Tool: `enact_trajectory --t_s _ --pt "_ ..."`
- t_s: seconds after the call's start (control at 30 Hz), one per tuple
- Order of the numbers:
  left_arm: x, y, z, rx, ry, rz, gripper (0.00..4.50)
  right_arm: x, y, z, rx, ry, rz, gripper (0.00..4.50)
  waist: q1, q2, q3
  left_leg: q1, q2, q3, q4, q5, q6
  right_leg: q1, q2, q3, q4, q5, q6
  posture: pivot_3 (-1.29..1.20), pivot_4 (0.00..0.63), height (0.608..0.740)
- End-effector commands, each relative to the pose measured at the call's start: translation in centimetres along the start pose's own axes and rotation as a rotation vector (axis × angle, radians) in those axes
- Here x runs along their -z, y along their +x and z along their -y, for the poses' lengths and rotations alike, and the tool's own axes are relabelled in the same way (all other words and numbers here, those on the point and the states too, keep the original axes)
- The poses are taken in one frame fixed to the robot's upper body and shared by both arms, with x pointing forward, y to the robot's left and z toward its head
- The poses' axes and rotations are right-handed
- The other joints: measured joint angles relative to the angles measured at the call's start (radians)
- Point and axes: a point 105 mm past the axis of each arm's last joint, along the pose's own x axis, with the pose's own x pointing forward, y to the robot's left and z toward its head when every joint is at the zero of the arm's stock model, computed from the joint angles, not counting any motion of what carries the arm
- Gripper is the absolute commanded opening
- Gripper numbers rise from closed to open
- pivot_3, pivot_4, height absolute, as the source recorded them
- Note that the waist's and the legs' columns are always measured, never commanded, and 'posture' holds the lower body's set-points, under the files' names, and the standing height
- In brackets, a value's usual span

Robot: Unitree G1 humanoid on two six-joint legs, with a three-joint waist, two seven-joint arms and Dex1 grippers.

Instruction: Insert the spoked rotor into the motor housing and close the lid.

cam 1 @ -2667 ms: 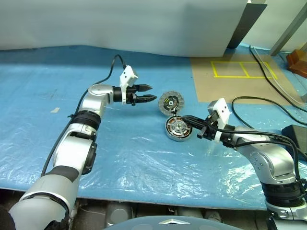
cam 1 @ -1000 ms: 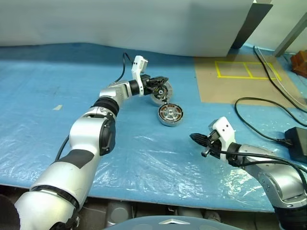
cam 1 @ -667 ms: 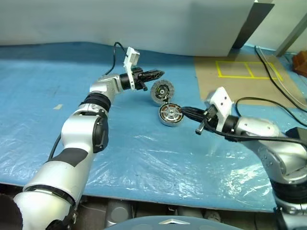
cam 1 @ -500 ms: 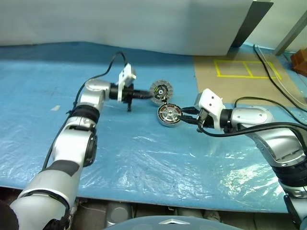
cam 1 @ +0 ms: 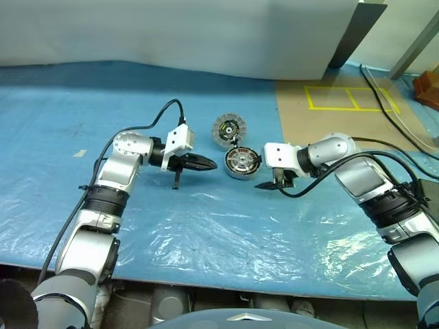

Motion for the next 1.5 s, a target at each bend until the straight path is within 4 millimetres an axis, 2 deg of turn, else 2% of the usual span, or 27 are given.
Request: enact_trajectory --t_s 0.03,0.27,0.3,0.4,0.5,0.63,0.83,1.07,1.27,1.4,1.5 --pt "-1.0 0.3 0.2 -0.011 0.016 0.028 0.0 -0.5 0.0 1.4 0.022 -0.067 -0.001 3.55 -0.008 0.0 0.0 0.0 0.0 0.0 0.0 0.0 0.0 0.0 0.0 0.0 0.0 0.0 0.0 0.0 0.15 0.74" --pt "-0.7 0.9 0.5 -0.018 -0.006 0.027 0.0 0.1 0.8 0.9 -0.033 -0.099 -0.035 3.55 -0.015 0.0 0.0 0.0 0.0 0.0 0.0 0.001 0.001 0.0 0.0 -0.002 0.001 0.0 -0.001 0.0 0.15 0.74" --pt "-0.7 0.9 0.5 -0.021 -0.01 0.029 0.0 0.1 0.9 0.8 -0.036 -0.104 -0.038 3.14 -0.015 0.0 0.0 0.0 0.001 0.0 0.0 0.001 0.001 0.0 0.0 -0.002 0.002 -0.001 -0.001 0.0 0.15 0.74" --pt "-0.7 1.0 0.4 -0.025 -0.013 0.029 0.0 0.0 0.9 0.6 -0.041 -0.118 -0.036 2.29 -0.015 0.0 0.0 0.0 0.001 0.0 0.0 0.001 0.001 0.0 0.0 -0.002 0.004 -0.001 -0.002 0.0 0.15 0.74" --pt "-0.7 1.0 0.4 -0.024 -0.021 0.034 0.0 -0.5 0.9 0.6 -0.039 -0.142 -0.026 1.19 -0.015 0.0 0.0 0.0 0.001 0.0 0.0 0.001 0.001 0.0 0.0 -0.002 0.005 -0.002 -0.003 0.0 0.15 0.74" --pt "-0.5 1.3 0.4 -0.024 -0.025 0.032 0.0 -0.8 1.0 0.8 -0.034 -0.155 -0.019 0.02 -0.016 0.0 0.0 0.001 0.001 0.0 0.0 0.001 0.001 0.0 0.0 -0.002 0.006 -0.002 -0.003 0.0 0.15 0.74" --pt "-0.3 1.5 0.2 -0.037 -0.034 0.035 0.0 -1.2 1.2 -0.1 -0.077 -0.174 -0.015 0.0 -0.014 0.0 0.0 0.002 0.001 0.0 0.002 0.001 0.002 0.0 -0.001 -0.002 0.006 -0.002 -0.004 0.0 0.15 0.74" --pt "-0.1 1.7 -0.3 -0.05 -0.039 0.035 0.0 -3.6 0.3 -1.8 -0.175 -0.171 0.062 0.0 -0.015 0.0 0.0 0.001 0.002 0.0 0.001 0.001 0.002 0.0 0.0 -0.003 0.006 -0.002 -0.004 0.0 0.15 0.74" --pt "0.1 1.8 -0.6 -0.052 -0.042 0.034 0.0 -5.3 0.1 -3.1 -0.244 -0.256 0.085 0.0 -0.015 0.0 0.0 0.001 0.002 0.0 0.001 0.001 0.002 0.0 0.0 -0.003 0.006 -0.003 -0.005 0.0 0.15 0.74" --pt "0.1 1.6 -0.8 -0.061 -0.04 0.029 0.0 -5.4 0.4 -3.9 -0.297 -0.317 0.073 0.0 -0.015 0.0 0.0 0.001 0.002 0.0 0.001 0.001 0.002 0.0 0.0 -0.003 0.007 -0.003 -0.005 0.0 0.15 0.74" --pt "0.3 1.4 -0.8 -0.067 -0.039 0.022 0.0 -5.6 0.1 -3.8 -0.305 -0.35 0.073 0.0 -0.015 0.0 0.0 0.001 0.002 0.0 0.001 0.001 0.002 0.0 0.0 -0.003 0.007 -0.003 -0.005 0.0 0.15 0.74"
